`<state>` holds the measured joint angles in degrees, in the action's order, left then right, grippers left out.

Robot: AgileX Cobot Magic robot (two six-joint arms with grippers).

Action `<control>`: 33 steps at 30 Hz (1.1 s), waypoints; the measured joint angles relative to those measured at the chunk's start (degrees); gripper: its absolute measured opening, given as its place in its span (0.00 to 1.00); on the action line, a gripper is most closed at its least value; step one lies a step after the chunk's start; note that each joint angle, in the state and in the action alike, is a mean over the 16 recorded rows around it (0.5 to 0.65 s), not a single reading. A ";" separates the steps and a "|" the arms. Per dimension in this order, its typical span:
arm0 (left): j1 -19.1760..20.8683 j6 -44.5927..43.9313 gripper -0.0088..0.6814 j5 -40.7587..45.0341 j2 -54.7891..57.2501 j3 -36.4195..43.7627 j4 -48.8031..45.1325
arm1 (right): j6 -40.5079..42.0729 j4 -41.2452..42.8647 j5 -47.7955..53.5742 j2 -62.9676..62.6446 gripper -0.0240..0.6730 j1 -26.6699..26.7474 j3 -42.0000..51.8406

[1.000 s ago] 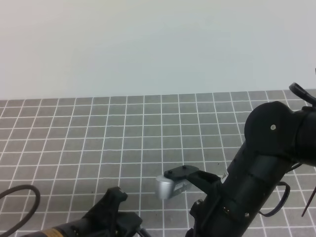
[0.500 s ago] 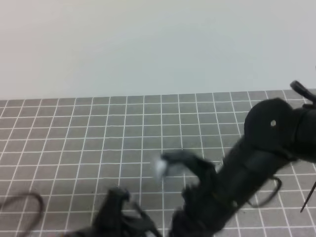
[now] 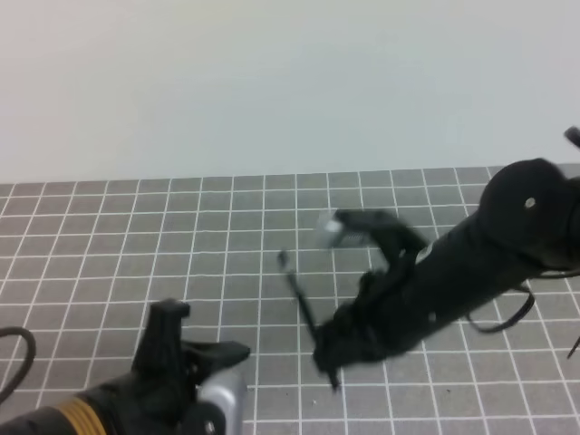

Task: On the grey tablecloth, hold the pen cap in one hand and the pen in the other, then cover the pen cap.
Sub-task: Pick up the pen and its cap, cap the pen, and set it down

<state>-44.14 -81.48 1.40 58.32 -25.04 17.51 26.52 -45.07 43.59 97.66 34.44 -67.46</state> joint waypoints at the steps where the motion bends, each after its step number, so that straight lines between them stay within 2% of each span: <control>1: 0.49 0.51 0.31 -0.45 -0.08 0.00 0.77 | -0.50 -0.41 -1.18 0.36 0.13 -0.51 0.00; 9: 2.79 5.59 0.11 -6.83 -0.37 0.00 12.91 | -3.41 -6.04 -9.34 5.33 0.13 -3.61 0.00; 13: 3.07 7.70 0.04 -10.38 -0.37 0.00 20.04 | -3.81 -9.06 -11.64 8.65 0.13 -4.20 0.00; 20: 3.11 9.03 0.02 -15.39 -0.37 0.00 28.27 | -3.82 -10.71 -13.77 13.94 0.13 -4.30 -0.56; 33: 3.11 10.00 0.01 -16.69 -0.37 0.00 33.01 | -3.85 -7.45 -10.77 18.06 0.15 -4.38 -2.65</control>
<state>-41.03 -71.48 -15.28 57.95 -25.04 50.52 22.68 -52.53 32.82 115.72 30.06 -70.11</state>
